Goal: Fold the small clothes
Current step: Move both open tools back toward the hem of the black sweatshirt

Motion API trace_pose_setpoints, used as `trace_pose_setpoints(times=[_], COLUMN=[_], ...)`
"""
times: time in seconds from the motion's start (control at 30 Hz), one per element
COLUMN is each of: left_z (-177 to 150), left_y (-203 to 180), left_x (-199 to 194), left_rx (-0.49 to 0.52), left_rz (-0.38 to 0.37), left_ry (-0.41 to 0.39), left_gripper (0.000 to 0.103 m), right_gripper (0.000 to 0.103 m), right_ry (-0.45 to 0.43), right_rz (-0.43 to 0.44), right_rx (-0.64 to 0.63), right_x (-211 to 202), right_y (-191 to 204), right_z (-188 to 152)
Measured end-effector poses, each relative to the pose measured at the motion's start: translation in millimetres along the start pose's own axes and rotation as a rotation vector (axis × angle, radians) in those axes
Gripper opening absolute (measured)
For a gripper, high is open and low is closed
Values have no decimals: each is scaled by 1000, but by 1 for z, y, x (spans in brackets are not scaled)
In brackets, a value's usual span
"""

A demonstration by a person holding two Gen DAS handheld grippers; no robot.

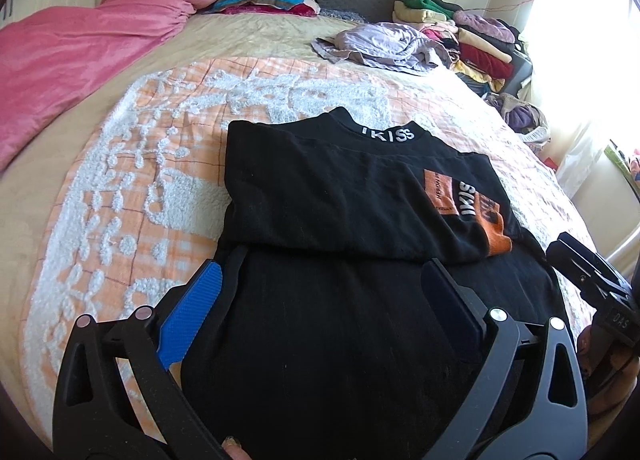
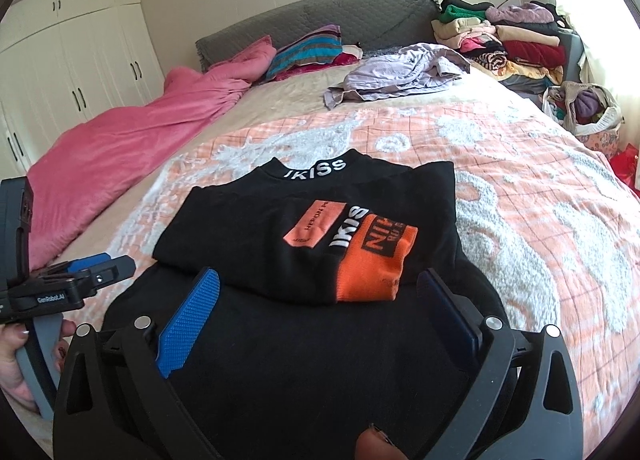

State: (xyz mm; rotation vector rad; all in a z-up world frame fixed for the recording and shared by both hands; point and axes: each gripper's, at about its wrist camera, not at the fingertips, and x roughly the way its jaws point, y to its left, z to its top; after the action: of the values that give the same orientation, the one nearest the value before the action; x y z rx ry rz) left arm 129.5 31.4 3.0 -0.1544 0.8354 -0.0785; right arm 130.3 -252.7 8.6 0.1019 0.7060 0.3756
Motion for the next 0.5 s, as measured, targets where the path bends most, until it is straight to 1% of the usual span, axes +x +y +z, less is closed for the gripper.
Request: trace_pose_setpoints(times=[0.33, 0.5], left_z=[-15, -23], left_y=[4, 6], left_x=[-20, -28], left_rx=[14, 34], left_rz=[-2, 22], left_ry=[-12, -16], left_gripper=[93, 93], right_gripper=[99, 99], right_ry=[-11, -3], right_rz=[7, 6], right_rx=[45, 72], right_x=[-25, -36], right_y=[6, 4], right_z=[-15, -26])
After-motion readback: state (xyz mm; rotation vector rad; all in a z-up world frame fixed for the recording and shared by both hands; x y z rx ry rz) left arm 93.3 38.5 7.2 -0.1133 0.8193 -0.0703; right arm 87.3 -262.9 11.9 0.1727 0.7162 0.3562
